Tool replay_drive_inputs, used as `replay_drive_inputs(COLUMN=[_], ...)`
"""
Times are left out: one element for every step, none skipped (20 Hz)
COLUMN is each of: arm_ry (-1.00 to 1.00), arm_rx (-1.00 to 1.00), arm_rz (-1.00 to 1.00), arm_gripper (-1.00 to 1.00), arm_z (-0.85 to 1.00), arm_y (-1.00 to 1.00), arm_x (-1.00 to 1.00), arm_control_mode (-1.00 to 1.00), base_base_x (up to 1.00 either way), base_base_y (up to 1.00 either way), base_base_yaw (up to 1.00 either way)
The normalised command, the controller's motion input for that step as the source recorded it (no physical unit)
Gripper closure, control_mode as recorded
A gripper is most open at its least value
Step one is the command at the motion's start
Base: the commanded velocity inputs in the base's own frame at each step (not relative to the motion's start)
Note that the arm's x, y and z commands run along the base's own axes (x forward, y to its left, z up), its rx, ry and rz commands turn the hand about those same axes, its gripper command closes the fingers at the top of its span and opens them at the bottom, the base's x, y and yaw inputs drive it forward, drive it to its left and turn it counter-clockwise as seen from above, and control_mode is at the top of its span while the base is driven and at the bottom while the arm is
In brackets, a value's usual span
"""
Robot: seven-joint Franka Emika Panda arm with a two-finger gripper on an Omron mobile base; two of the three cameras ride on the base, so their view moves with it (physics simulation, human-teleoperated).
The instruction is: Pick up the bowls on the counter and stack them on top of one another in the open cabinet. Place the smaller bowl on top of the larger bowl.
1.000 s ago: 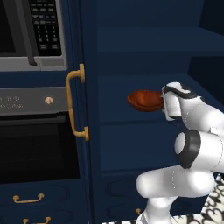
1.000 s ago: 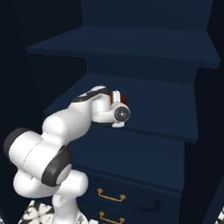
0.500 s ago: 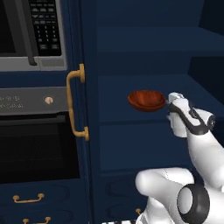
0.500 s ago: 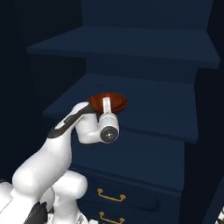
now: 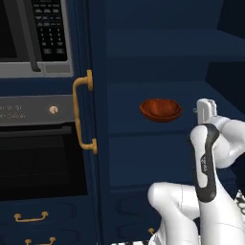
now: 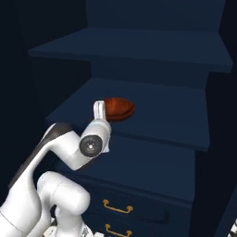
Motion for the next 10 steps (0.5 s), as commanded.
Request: replay_drive_inputs(arm_ry=[0.16, 0.16, 0.16, 0.17, 0.18, 0.17, 0.15, 0.15, 0.15, 0.13], arm_rx=[0.00, 0.00, 0.00, 0.00, 0.00, 0.00, 0.00, 0.00, 0.00, 0.00], arm_rz=[0.00, 0.00, 0.00, 0.00, 0.00, 0.00, 0.00, 0.00, 0.00, 0.00], arm_gripper=[-1.00, -1.00, -1.00, -1.00, -1.00, -1.00, -1.00, -1.00, -1.00, -1.00], arm_z=[0.57, 0.59, 0.65, 0.70, 0.73, 0.66, 0.61, 0.64, 0.66, 0.69], arm_y=[-0.12, -0.08, -0.05, -0.06, -0.07, -0.04, 0.00, 0.00, 0.00, 0.00], arm_x=[-1.00, -1.00, -1.00, -1.00, -1.00, -1.00, -1.00, -1.00, -0.97, -0.91], arm_control_mode=[-1.00, -1.00, -1.00, -1.00, -1.00, -1.00, -1.00, -1.00, -1.00, -1.00], base_base_x=[0.00, 0.00, 0.00, 0.00, 0.00, 0.00, 0.00, 0.00, 0.00, 0.00], base_base_y=[0.00, 0.00, 0.00, 0.00, 0.00, 0.00, 0.00, 0.00, 0.00, 0.00], base_base_yaw=[0.00, 0.00, 0.00, 0.00, 0.00, 0.00, 0.00, 0.00, 0.00, 0.00])
